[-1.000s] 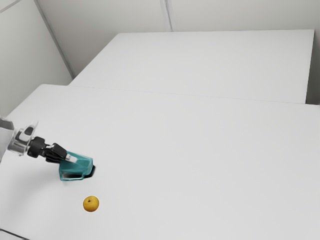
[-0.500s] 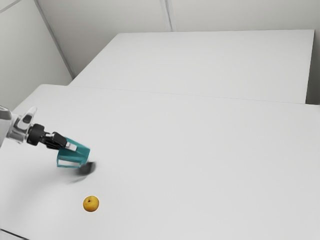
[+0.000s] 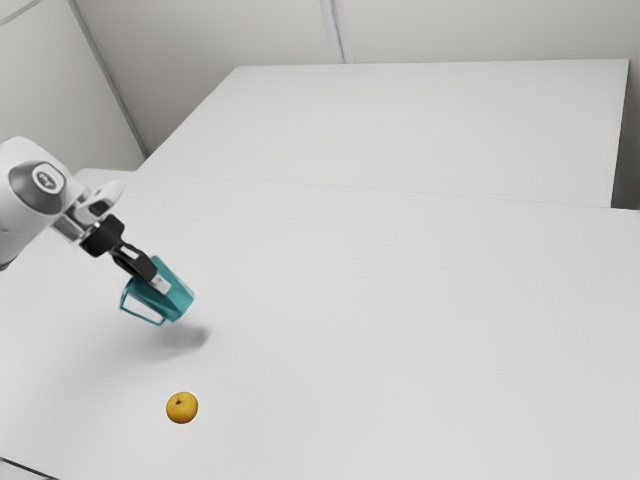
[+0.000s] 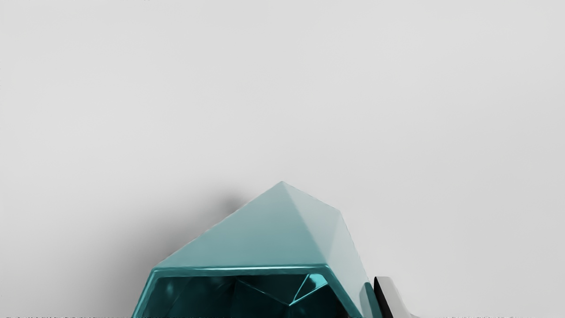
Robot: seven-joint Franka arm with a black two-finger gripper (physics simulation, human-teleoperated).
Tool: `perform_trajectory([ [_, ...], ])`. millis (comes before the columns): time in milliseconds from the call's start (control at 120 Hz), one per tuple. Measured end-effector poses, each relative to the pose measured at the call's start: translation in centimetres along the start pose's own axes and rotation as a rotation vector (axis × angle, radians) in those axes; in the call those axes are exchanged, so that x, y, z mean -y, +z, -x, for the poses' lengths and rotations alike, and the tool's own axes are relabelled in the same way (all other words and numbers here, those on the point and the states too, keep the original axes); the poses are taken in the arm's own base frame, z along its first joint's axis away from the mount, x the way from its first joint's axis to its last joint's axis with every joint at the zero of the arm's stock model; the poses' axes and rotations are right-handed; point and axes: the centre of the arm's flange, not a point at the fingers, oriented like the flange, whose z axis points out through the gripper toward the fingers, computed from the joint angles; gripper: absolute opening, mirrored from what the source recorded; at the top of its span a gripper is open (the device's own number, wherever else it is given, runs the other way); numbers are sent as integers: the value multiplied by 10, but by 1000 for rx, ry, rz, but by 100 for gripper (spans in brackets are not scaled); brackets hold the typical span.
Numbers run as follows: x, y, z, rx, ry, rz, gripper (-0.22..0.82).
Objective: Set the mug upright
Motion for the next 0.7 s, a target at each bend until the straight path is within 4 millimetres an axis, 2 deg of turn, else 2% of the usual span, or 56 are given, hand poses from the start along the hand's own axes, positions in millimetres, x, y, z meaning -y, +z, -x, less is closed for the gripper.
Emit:
perform_trajectory([
  [175, -30, 2, -27, 92, 49, -102, -17],
  [342, -67, 8, -48, 150, 84, -197, -17],
  [700, -126, 21, -62, 209, 56, -358, -17],
])
